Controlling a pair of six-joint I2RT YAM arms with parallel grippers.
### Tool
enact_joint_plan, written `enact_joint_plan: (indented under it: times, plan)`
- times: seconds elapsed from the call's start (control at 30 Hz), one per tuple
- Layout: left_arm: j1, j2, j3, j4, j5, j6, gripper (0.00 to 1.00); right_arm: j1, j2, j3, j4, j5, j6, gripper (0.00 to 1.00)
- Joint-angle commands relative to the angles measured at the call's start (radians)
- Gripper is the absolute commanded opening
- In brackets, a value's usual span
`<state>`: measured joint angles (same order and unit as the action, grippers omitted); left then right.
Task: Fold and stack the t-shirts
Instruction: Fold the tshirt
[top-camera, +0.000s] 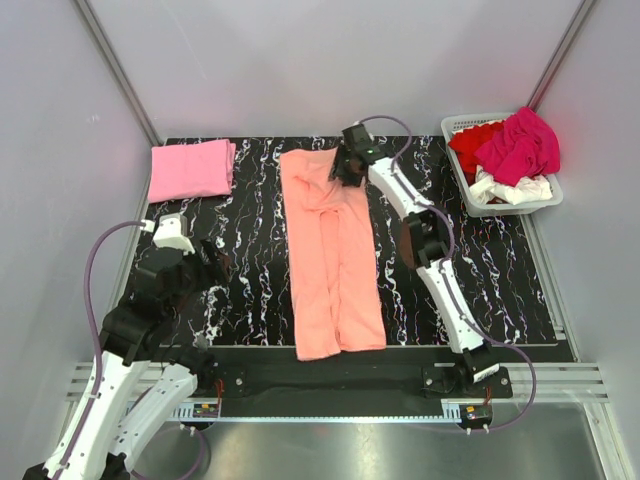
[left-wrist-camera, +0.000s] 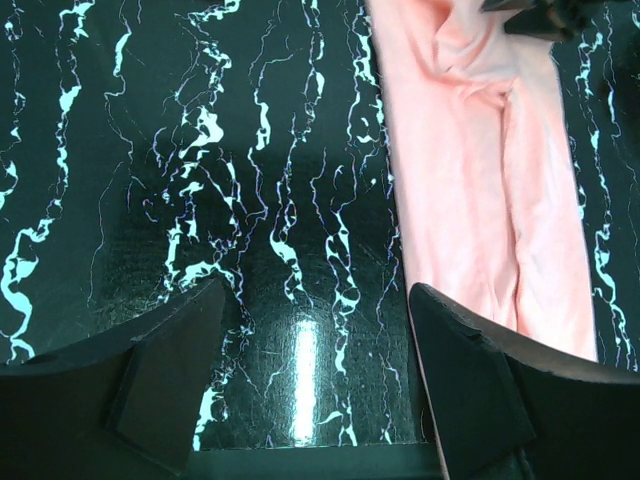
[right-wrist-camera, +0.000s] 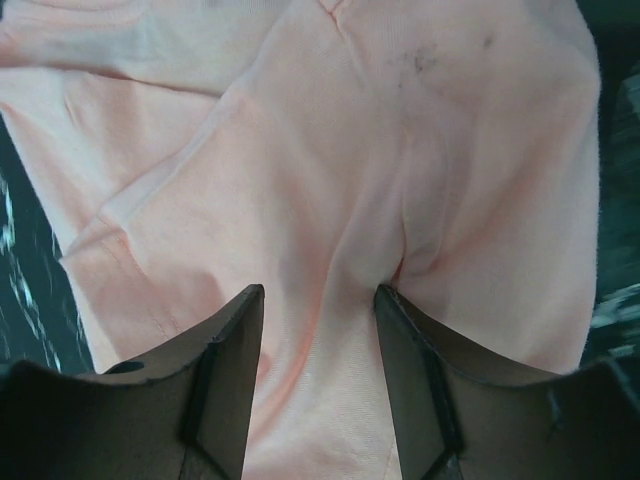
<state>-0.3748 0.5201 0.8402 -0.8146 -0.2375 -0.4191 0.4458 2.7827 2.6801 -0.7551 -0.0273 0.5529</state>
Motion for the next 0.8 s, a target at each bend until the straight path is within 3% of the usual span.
enact_joint_plan:
  times: [0.0, 0.13, 0.4, 0.47, 0.5, 0.63, 0.77]
  plan:
    - [-0.004, 0.008, -0.001, 0.040, -0.020, -0.006, 0.81, -0.091, 0.072, 0.009, 0.014, 0.072, 0.082, 0.56]
    - [-0.004, 0.011, -0.003, 0.040, -0.022, -0.006, 0.81, -0.128, 0.109, 0.053, 0.061, 0.030, 0.148, 0.55]
    - [-0.004, 0.029, -0.001, 0.038, -0.019, -0.006, 0.81, -0.142, 0.098, 0.040, 0.229, -0.150, 0.079, 0.68]
    - [-0.004, 0.031, -0.001, 0.038, -0.017, -0.004, 0.81, -0.141, 0.045, -0.012, 0.243, -0.200, 0.012, 0.74]
    - [-0.004, 0.032, -0.001, 0.041, -0.014, -0.001, 0.81, -0.142, 0.014, -0.047, 0.255, -0.227, -0.011, 0.83]
    - [-0.003, 0.050, -0.007, 0.055, 0.013, 0.013, 0.81, -0.142, -0.216, -0.199, 0.290, -0.255, -0.106, 1.00]
    - [-0.003, 0.141, 0.002, 0.072, 0.125, 0.022, 0.80, -0.142, -0.443, -0.381, 0.221, -0.211, -0.139, 1.00]
